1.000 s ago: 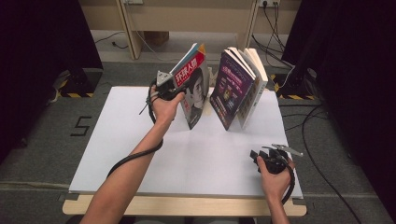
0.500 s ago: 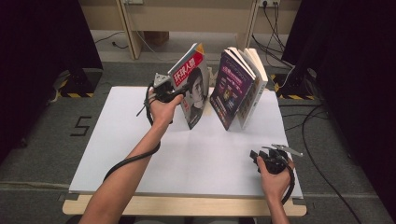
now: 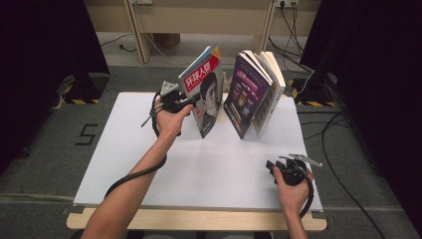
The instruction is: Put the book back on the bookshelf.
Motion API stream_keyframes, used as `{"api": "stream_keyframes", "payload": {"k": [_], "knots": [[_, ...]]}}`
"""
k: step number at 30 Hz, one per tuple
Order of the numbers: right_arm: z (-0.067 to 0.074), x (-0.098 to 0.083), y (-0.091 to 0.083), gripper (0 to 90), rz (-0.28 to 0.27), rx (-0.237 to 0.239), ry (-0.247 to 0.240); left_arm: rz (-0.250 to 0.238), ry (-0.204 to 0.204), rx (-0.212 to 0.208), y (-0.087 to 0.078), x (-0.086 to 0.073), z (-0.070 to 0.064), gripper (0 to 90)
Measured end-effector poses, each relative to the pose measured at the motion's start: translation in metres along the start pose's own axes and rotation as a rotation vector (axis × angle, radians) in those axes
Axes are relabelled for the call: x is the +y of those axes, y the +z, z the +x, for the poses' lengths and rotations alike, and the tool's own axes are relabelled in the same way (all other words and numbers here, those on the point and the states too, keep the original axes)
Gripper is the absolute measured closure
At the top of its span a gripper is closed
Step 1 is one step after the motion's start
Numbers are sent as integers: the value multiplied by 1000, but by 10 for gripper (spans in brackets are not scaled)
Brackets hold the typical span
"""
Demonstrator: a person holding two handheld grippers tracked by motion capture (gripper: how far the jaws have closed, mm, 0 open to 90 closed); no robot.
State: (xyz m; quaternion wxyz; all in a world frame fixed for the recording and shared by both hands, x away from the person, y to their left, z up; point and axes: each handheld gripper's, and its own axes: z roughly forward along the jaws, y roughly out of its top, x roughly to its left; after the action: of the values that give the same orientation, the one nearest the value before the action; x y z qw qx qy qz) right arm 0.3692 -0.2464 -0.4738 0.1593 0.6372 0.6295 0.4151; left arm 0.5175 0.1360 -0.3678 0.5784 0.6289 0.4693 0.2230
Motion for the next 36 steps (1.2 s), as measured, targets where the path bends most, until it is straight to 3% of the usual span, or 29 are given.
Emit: {"api": "stream_keyframes", "payload": {"k": [9,27,36], "knots": [[0,0,0,560,-1,1,-1,24,10,1,-6,-4,2,488],[2,-1,1,559,3,0,-2,60,-29,-23,-33,-19,11,454],[1,1,0,559,-4,-2,-2,70,-18,-37,-46,-23,13,444]]}}
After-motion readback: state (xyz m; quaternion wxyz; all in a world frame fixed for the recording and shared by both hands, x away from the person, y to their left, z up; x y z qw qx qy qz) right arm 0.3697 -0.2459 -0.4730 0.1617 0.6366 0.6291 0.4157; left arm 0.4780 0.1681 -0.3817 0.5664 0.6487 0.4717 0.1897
